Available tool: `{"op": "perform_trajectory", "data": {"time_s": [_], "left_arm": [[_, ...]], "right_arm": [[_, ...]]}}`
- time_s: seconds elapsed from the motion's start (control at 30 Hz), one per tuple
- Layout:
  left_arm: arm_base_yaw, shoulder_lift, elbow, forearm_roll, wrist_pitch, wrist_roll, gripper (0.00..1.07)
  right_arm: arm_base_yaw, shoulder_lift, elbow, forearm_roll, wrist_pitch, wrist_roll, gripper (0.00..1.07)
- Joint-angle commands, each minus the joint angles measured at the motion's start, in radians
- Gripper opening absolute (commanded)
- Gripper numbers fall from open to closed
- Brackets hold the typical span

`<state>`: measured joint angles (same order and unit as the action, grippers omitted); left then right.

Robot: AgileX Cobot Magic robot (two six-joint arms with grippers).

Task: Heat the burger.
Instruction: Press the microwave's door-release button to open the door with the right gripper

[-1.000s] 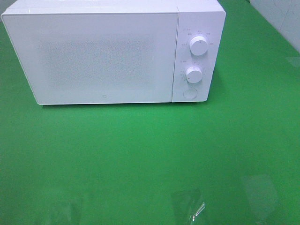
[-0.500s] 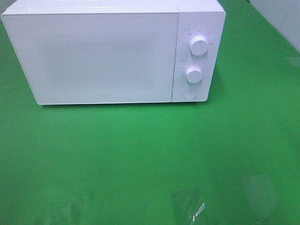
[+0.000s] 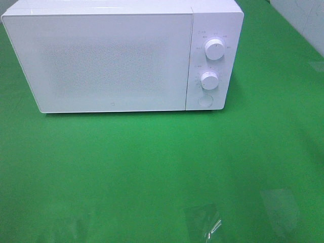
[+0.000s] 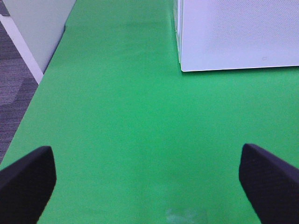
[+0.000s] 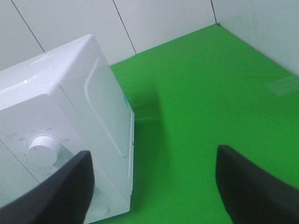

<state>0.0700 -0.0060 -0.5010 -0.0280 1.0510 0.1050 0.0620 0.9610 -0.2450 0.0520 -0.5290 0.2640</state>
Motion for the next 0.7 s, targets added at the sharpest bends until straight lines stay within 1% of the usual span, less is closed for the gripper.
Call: {"op": "perform_trajectory", "data": {"time_s": [0.03,0.1,0.13,0.17,0.2,0.23,0.27,0.3,0.33,0.37,0.4,0.43,0.47,0.5,0.53,0.57,0.6,0.63,0.67,0.7], "left_arm": [[0.003,-0.017,0.002,-0.001,-0.013,0.001,1.00],[0.003,-0.017,0.002,-0.001,-0.013,0.001,1.00],[0.003,-0.017,0.002,-0.001,-0.013,0.001,1.00],[0.003,-0.017,0.002,-0.001,-0.013,0.001,1.00],[0.003,-0.017,0.002,-0.001,-0.013,0.001,1.00],[0.003,-0.017,0.002,-0.001,-0.013,0.001,1.00],[0.003,-0.017,0.002,-0.001,-0.013,0.001,1.00],[0.003,-0.017,0.002,-0.001,-0.013,0.001,1.00],[0.003,-0.017,0.002,-0.001,-0.013,0.001,1.00],[0.003,-0.017,0.002,-0.001,-0.013,0.001,1.00],[0.003,-0.017,0.002,-0.001,-0.013,0.001,1.00],[0.003,-0.017,0.002,-0.001,-0.013,0.001,1.00],[0.003,-0.017,0.002,-0.001,-0.013,0.001,1.00],[0.003,-0.017,0.002,-0.001,-0.013,0.001,1.00],[0.003,-0.017,0.002,-0.001,-0.013,0.001,1.00],[0.003,-0.017,0.002,-0.001,-0.013,0.001,1.00],[0.003,-0.017,0.002,-0.001,-0.013,0.001,1.00],[0.003,-0.017,0.002,-0.001,-0.013,0.001,1.00],[0.003,-0.017,0.002,-0.001,-0.013,0.001,1.00],[0.003,-0.017,0.002,-0.001,-0.013,0.001,1.00]], "right_arm": [[0.083,0.099,0.001,-0.003,-0.122,0.011,0.71],[0.098,0.121,0.001,0.005,-0.144,0.011,0.71],[0.151,0.175,0.001,0.049,-0.196,0.006,0.71],[0.151,0.175,0.001,0.049,-0.196,0.006,0.71],[0.207,0.223,0.001,0.098,-0.242,-0.010,0.71],[0.207,0.223,0.001,0.098,-0.242,-0.010,0.71],[0.263,0.274,-0.001,0.154,-0.290,-0.024,0.71],[0.263,0.274,-0.001,0.154,-0.290,-0.024,0.71],[0.319,0.329,-0.001,0.209,-0.346,-0.030,0.71],[0.319,0.329,-0.001,0.209,-0.346,-0.030,0.71],[0.382,0.382,-0.003,0.269,-0.396,-0.030,0.71],[0.413,0.404,-0.003,0.292,-0.419,-0.031,0.71],[0.413,0.404,-0.003,0.292,-0.419,-0.031,0.71],[0.472,0.457,-0.003,0.353,-0.472,-0.035,0.71],[0.472,0.457,-0.003,0.353,-0.472,-0.035,0.71],[0.518,0.502,-0.003,0.398,-0.513,-0.034,0.71],[0.518,0.502,-0.003,0.398,-0.513,-0.034,0.71],[0.561,0.544,-0.008,0.445,-0.546,-0.034,0.71],[0.561,0.544,-0.008,0.445,-0.546,-0.034,0.71],[0.596,0.582,-0.024,0.486,-0.549,-0.028,0.71]]}}
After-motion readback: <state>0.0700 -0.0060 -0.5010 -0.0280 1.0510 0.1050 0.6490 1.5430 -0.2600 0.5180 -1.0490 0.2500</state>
